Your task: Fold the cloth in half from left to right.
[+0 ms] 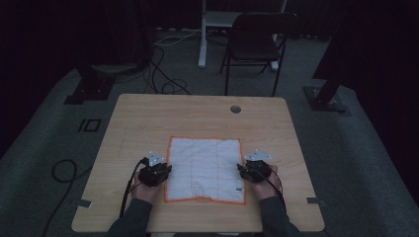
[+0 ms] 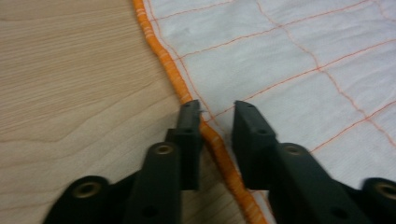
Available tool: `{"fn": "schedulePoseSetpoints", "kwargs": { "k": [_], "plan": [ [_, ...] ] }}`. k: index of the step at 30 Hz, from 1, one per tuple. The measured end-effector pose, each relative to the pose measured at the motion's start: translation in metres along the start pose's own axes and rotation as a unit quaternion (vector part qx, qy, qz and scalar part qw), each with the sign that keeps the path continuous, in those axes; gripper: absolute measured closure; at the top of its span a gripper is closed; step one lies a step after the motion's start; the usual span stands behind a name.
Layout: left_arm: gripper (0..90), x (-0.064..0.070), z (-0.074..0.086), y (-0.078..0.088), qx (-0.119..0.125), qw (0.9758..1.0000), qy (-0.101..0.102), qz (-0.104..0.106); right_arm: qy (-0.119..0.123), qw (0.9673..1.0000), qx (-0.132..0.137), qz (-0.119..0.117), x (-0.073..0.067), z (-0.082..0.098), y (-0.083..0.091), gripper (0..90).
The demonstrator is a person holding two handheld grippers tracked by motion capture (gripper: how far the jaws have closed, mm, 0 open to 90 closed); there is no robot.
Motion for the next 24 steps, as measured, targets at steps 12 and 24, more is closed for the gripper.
{"fn": "schedulePoseSetpoints", "kwargs": {
  "k": [12, 24],
  "plan": [
    [88.7, -0.012, 0.0, 0.001, -0.012, 0.9996, 0.024, 0.012, -0.002, 1.0, 0.001, -0.001, 0.001, 0.001, 0.001, 53.4],
    [88.6, -0.022, 0.002, 0.007, -0.017, 0.9996, 0.021, -0.007, -0.003, 1.0, 0.004, 0.0, 0.002, 0.001, 0.002, 53.4]
  ]
}}
Point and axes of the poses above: each handheld gripper's, and its own axes: y roughly backward along the jaws, z roughly out of its underside, x roughly to its right, the point moved 8 cm from there along -y, roughly forward along the jaws, and after that the axes turned 6 degrees about -z, right-handed, at the moved point
